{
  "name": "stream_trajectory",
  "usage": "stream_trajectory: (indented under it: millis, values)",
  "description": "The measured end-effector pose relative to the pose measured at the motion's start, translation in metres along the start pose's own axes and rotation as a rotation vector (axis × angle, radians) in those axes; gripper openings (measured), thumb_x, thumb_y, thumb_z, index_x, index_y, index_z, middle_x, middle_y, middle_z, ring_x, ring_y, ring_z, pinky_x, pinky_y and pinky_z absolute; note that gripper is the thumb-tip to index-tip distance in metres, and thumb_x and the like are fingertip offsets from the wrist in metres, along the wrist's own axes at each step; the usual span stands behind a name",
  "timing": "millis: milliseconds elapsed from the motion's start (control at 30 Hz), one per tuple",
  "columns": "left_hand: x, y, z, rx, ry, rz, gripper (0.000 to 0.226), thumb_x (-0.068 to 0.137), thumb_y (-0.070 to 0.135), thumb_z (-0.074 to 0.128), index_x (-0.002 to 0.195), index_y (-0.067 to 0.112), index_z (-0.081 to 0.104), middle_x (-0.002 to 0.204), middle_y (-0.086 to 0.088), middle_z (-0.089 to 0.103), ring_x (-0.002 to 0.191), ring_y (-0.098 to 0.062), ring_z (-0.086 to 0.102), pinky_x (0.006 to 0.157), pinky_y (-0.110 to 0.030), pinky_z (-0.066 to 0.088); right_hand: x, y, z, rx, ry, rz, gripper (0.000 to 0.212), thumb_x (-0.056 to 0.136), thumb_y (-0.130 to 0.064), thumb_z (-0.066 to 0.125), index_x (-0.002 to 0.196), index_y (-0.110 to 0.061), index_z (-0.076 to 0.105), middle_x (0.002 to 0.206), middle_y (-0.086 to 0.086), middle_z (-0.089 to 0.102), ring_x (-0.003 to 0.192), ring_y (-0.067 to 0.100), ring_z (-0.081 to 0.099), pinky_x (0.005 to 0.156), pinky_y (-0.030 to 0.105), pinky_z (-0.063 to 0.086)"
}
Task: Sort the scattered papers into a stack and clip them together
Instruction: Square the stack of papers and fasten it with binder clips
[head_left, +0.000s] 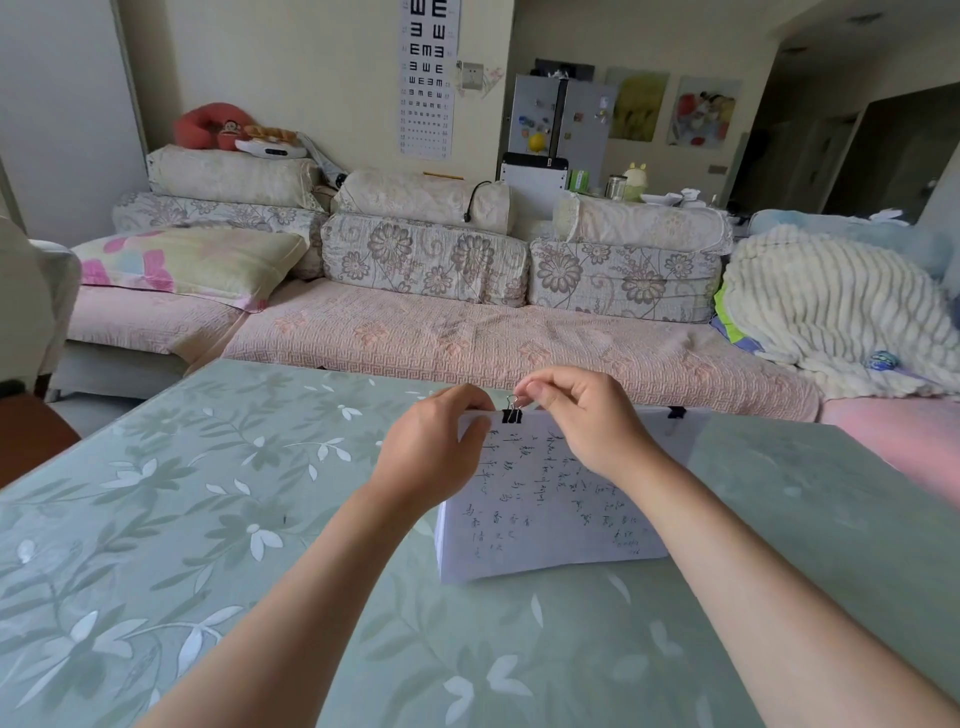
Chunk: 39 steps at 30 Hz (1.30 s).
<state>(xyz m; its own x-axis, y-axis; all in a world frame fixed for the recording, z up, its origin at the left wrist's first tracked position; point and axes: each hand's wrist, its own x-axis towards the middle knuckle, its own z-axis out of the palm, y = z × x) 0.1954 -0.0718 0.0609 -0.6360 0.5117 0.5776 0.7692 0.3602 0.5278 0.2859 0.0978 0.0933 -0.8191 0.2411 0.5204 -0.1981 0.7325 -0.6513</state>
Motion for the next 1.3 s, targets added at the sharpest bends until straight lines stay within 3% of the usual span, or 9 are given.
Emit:
stream_trajectory:
  millis: [167, 333, 433, 500, 667, 867, 1000, 1133, 1300]
  values:
    - [-0.005, -0.002, -0.001, -0.008, 0.008, 0.031, 0.008, 0.09, 0.025, 0.057, 0.095, 0.03, 0.061, 0.093, 0.012, 0.065, 0.084, -0.015, 0.059, 0.07, -0.035, 0.051, 0.001, -0.003, -0.001, -0.061, -0.056, 0.056, 0.011, 0.087, -0.027, 0.075, 0.096, -0.026, 0.08, 0.072, -0.027, 0.07, 0.068, 0.001, 0.066, 0.067, 0.017, 0.05]
    - [-0.008, -0.001, -0.004, -0.024, 0.014, 0.07, 0.007, 0.089, 0.024, 0.057, 0.094, 0.027, 0.062, 0.09, 0.011, 0.064, 0.083, -0.014, 0.059, 0.069, -0.037, 0.051, 0.001, -0.008, -0.003, -0.184, -0.195, 0.112, 0.03, 0.077, -0.051, 0.075, 0.101, -0.034, 0.078, 0.101, -0.019, 0.074, 0.092, 0.0, 0.067, 0.089, 0.03, 0.055]
    - [-0.009, -0.002, -0.003, -0.036, 0.021, 0.077, 0.007, 0.089, 0.023, 0.058, 0.093, 0.026, 0.062, 0.088, 0.011, 0.064, 0.082, -0.014, 0.058, 0.069, -0.037, 0.05, 0.001, -0.012, -0.002, -0.314, -0.284, 0.103, 0.016, 0.069, -0.062, 0.078, 0.076, -0.049, 0.071, 0.093, -0.017, 0.066, 0.086, 0.006, 0.062, 0.079, 0.032, 0.05]
    - [-0.008, -0.001, -0.004, -0.038, 0.018, 0.082, 0.007, 0.089, 0.023, 0.058, 0.093, 0.026, 0.061, 0.088, 0.01, 0.064, 0.081, -0.014, 0.057, 0.069, -0.037, 0.05, -0.003, -0.011, 0.001, -0.491, -0.307, 0.055, 0.023, 0.073, -0.061, 0.075, 0.067, -0.045, 0.06, 0.088, -0.013, 0.057, 0.081, 0.013, 0.056, 0.069, 0.032, 0.04]
    - [-0.002, -0.003, -0.01, 0.001, -0.039, 0.079, 0.008, 0.087, 0.023, 0.058, 0.091, 0.029, 0.059, 0.089, 0.013, 0.064, 0.084, -0.013, 0.059, 0.07, -0.036, 0.052, -0.009, -0.016, -0.005, -0.534, -0.261, 0.004, 0.025, 0.083, -0.05, 0.071, 0.105, -0.039, 0.068, 0.098, -0.016, 0.063, 0.091, 0.014, 0.056, 0.079, 0.03, 0.038]
    - [0.009, 0.018, -0.019, 0.398, -0.083, 0.179, 0.017, 0.086, 0.033, 0.05, 0.101, 0.029, 0.057, 0.099, 0.011, 0.066, 0.091, -0.016, 0.057, 0.074, -0.029, 0.043, -0.017, -0.003, -0.035, -0.69, -0.326, 0.124, 0.021, 0.09, -0.041, 0.067, 0.088, -0.021, 0.061, 0.08, -0.005, 0.059, 0.079, 0.019, 0.056, 0.059, 0.028, 0.034]
    - [0.013, 0.054, 0.008, 0.567, -0.173, 0.34, 0.042, 0.082, 0.042, 0.049, 0.119, 0.023, 0.054, 0.112, 0.006, 0.064, 0.107, -0.018, 0.055, 0.096, -0.034, 0.038, -0.022, -0.005, -0.029, -0.641, -0.306, 0.021, 0.017, 0.091, -0.029, 0.068, 0.102, -0.016, 0.065, 0.101, 0.004, 0.067, 0.099, 0.023, 0.059, 0.073, 0.029, 0.034]
    - [0.014, 0.075, 0.033, 0.591, -0.245, 0.309, 0.031, 0.089, 0.029, 0.046, 0.116, 0.015, 0.05, 0.103, -0.002, 0.065, 0.095, -0.024, 0.061, 0.075, -0.032, 0.04, -0.028, 0.003, -0.034, -0.603, -0.22, -0.038, 0.014, 0.09, -0.027, 0.068, 0.092, -0.015, 0.064, 0.096, 0.008, 0.068, 0.096, 0.028, 0.061, 0.075, 0.032, 0.039]
    - [0.018, 0.074, 0.044, 0.585, -0.229, 0.271, 0.033, 0.087, 0.028, 0.044, 0.116, 0.021, 0.055, 0.096, 0.001, 0.065, 0.086, -0.024, 0.061, 0.063, -0.029, 0.039, -0.034, 0.032, -0.061, -0.674, -0.023, -0.095, 0.026, 0.085, -0.035, 0.072, 0.108, -0.022, 0.066, 0.11, -0.007, 0.064, 0.107, 0.018, 0.052, 0.098, 0.036, 0.037]
